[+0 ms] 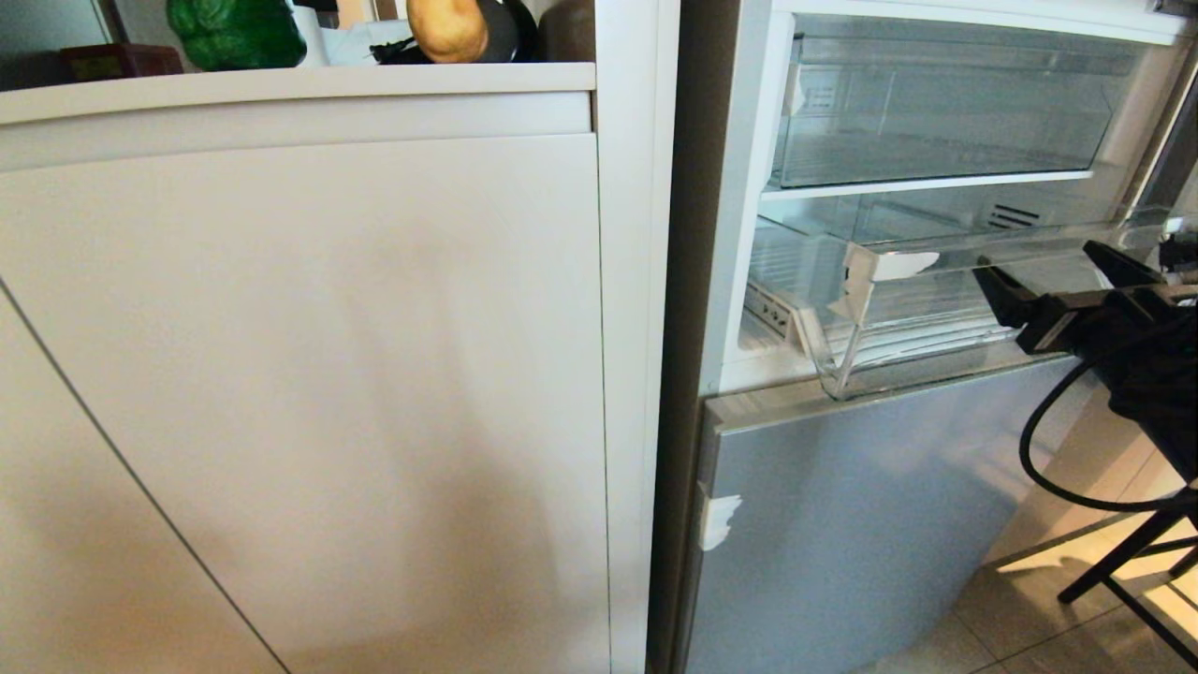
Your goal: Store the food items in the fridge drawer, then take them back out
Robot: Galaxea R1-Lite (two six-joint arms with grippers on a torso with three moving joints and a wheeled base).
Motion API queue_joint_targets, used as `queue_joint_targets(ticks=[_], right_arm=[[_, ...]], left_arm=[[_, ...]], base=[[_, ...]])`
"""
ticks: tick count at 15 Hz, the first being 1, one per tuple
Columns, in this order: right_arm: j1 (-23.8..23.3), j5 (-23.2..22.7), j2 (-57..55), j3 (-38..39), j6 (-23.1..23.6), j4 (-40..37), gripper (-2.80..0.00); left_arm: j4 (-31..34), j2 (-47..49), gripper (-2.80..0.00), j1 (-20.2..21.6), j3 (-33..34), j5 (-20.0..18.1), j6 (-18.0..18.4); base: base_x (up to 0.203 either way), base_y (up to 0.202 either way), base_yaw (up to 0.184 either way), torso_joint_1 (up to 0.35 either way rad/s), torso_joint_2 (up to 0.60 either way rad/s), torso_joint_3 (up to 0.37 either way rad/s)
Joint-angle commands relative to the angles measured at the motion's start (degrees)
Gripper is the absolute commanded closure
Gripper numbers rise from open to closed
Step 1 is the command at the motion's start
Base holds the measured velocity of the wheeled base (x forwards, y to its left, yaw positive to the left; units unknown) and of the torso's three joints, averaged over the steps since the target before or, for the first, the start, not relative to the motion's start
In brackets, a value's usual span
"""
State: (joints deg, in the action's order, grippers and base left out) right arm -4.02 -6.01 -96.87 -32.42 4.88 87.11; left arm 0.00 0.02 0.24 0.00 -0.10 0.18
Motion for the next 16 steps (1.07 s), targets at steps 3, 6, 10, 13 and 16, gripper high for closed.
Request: queue_joint_targets(ticks=[3, 6, 10, 13, 16], right_arm=[[-0.02, 0.11, 3.48, 4.72, 0.16, 0.55, -2.8], [-0.02, 0.12, 3.7, 7.75, 0.13, 0.55, -2.8], [-0.02, 0.12, 4.41, 10.8, 0.02, 0.55, -2.8], [-0.02, 0.12, 8.23, 12.38, 0.09, 0.55, -2.8], [-0.02, 0.09, 16.92, 12.36, 0.13, -3.57, -2.8]], left_arm=[[0.0, -0.02, 0.0, 0.02, 0.0, 0.01, -0.01], [0.0, -0.02, 0.0, 0.02, 0.0, 0.01, -0.01], [0.0, -0.02, 0.0, 0.02, 0.0, 0.01, -0.01], [0.0, -0.02, 0.0, 0.02, 0.0, 0.01, -0.01], [0.0, -0.02, 0.0, 0.02, 0.0, 0.01, -0.01]], base=[[0.0, 0.0, 0.0, 0.0, 0.0, 0.0], [0.0, 0.0, 0.0, 0.0, 0.0, 0.0], [0.0, 0.0, 0.0, 0.0, 0.0, 0.0], [0.0, 0.0, 0.0, 0.0, 0.0, 0.0], [0.0, 0.0, 0.0, 0.0, 0.0, 0.0]])
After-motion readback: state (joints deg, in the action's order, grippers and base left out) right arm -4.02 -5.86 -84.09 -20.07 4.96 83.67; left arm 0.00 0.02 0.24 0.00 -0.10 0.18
